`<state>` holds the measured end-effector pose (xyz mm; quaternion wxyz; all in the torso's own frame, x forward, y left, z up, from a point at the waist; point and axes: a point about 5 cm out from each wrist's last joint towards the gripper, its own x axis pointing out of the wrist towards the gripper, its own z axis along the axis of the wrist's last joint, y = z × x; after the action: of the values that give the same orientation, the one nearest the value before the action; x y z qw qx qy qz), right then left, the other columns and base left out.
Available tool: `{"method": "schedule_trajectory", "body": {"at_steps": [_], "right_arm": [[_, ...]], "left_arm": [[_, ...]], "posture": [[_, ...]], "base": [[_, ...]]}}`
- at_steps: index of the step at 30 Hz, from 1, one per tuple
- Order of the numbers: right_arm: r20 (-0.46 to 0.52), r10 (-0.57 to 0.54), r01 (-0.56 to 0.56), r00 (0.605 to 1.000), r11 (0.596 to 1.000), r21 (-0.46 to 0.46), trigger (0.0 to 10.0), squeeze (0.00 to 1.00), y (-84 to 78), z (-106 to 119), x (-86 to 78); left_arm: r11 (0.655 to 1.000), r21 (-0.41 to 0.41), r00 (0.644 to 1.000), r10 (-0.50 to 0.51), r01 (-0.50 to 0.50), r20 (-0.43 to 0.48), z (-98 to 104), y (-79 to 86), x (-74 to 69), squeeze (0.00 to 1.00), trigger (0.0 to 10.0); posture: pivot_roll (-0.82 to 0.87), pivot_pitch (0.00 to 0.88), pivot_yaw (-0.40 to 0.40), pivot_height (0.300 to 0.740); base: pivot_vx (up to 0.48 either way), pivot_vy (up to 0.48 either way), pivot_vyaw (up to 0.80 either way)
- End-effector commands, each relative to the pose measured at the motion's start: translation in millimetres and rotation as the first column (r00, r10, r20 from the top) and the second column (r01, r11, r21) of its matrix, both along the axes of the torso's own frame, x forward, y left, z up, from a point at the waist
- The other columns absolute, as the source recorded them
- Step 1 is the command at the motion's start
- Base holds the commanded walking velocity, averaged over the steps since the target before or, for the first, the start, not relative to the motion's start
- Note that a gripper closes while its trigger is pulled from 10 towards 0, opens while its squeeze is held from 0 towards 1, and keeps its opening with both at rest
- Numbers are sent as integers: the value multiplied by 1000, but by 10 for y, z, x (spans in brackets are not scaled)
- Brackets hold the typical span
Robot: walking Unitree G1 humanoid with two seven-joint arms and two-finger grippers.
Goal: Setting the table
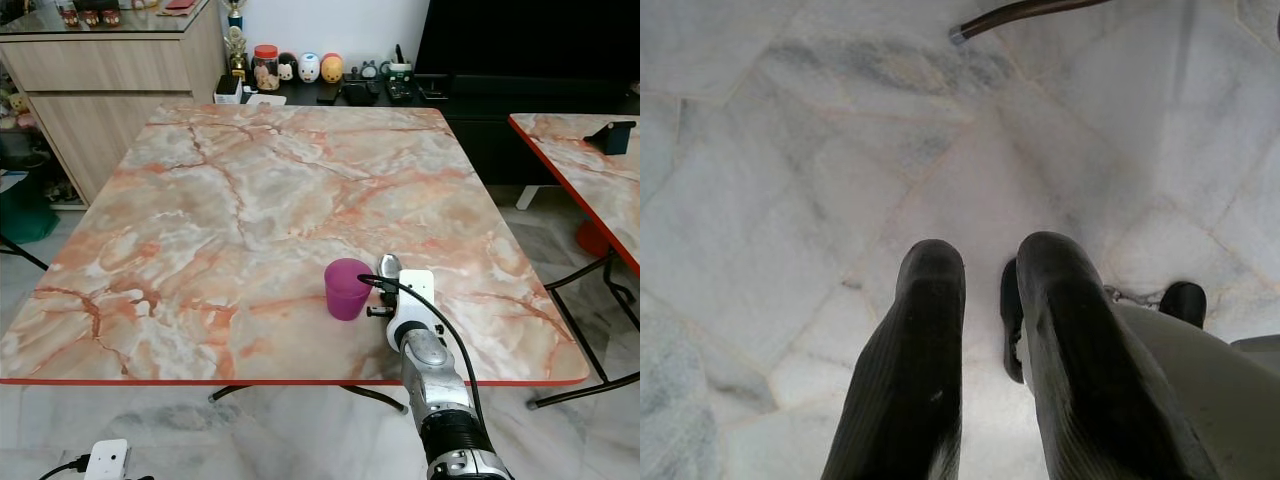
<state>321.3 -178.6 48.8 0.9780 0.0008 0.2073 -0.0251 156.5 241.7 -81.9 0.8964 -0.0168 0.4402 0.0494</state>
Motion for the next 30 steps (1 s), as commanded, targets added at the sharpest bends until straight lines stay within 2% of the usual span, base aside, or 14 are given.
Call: {"method": "schedule_trajectory", "body": {"at_steps": [1,2,3,7,8,11,12,13,15,16,19,20,21,30], "right_arm": [[-4,-45,44,999,998,-44,0,0,-117,12,-25],[6,-47,47,999,996,-70,2431,0,-137,34,-22],[31,-57,60,998,993,-103,10000,0,-168,80,-16],[112,-59,78,992,983,-169,10000,0,-213,206,9],[195,-66,102,979,978,-180,10000,0,-231,324,30],[195,-66,102,979,978,-180,10000,0,-231,324,30],[291,-73,128,954,977,-172,10000,0,-241,464,43],[291,-73,128,954,977,-172,10000,0,-241,464,43],[468,-33,127,883,977,-172,10000,0,-193,749,3],[468,-33,127,883,977,-172,10000,0,-193,749,3],[562,34,88,826,978,-187,10000,0,-106,891,-88],[592,66,73,803,975,-209,10000,0,-75,940,-147],[658,88,85,748,970,-226,10000,0,-93,1079,-271],[720,144,71,679,963,-259,10000,0,-72,1299,-336]], "left_arm": [[1000,2,1000,4,-4,-30,-26,24,-71,0,10000],[1000,2,1000,4,-4,-30,-27,22,-73,0,10000],[1000,1,1000,3,-3,-30,-31,10,-73,0,10000],[1000,-1,1000,1,-1,-31,-38,-23,-66,0,10000],[1000,1,1000,-2,2,-30,-40,-40,-58,0,10000],[1000,1,1000,-2,2,-30,-40,-40,-58,0,10000],[1000,6,1000,-2,2,-28,-39,-49,-49,0,10000],[1000,6,1000,-2,2,-28,-39,-49,-49,0,10000],[1000,20,1000,-11,11,-17,-26,-103,20,0,10000],[1000,20,1000,-11,11,-17,-26,-103,20,0,10000],[999,27,1000,-23,23,-9,-16,-164,84,0,10000],[999,28,1000,-23,23,-6,-13,-174,96,0,10000],[999,28,1000,-21,21,1,-5,-164,107,0,10000],[999,40,1000,-25,25,14,12,-147,131,0,10000]], "posture": [[49,0,-28,740],[47,0,-27,740],[47,0,-28,740],[45,0,-27,740],[45,0,-29,740],[45,0,-29,740],[46,0,-29,740],[46,0,-29,740],[40,0,-29,740],[40,0,-29,740],[45,0,-30,740],[47,0,-30,740],[44,0,-28,740],[32,0,-24,740]], "base": [[0,0,0],[0,0,0],[0,0,0],[0,0,0],[0,0,0],[0,0,0],[0,0,0],[0,0,0],[0,0,0],[0,0,0],[0,0,0],[0,0,0],[0,0,0],[0,0,0]]}}
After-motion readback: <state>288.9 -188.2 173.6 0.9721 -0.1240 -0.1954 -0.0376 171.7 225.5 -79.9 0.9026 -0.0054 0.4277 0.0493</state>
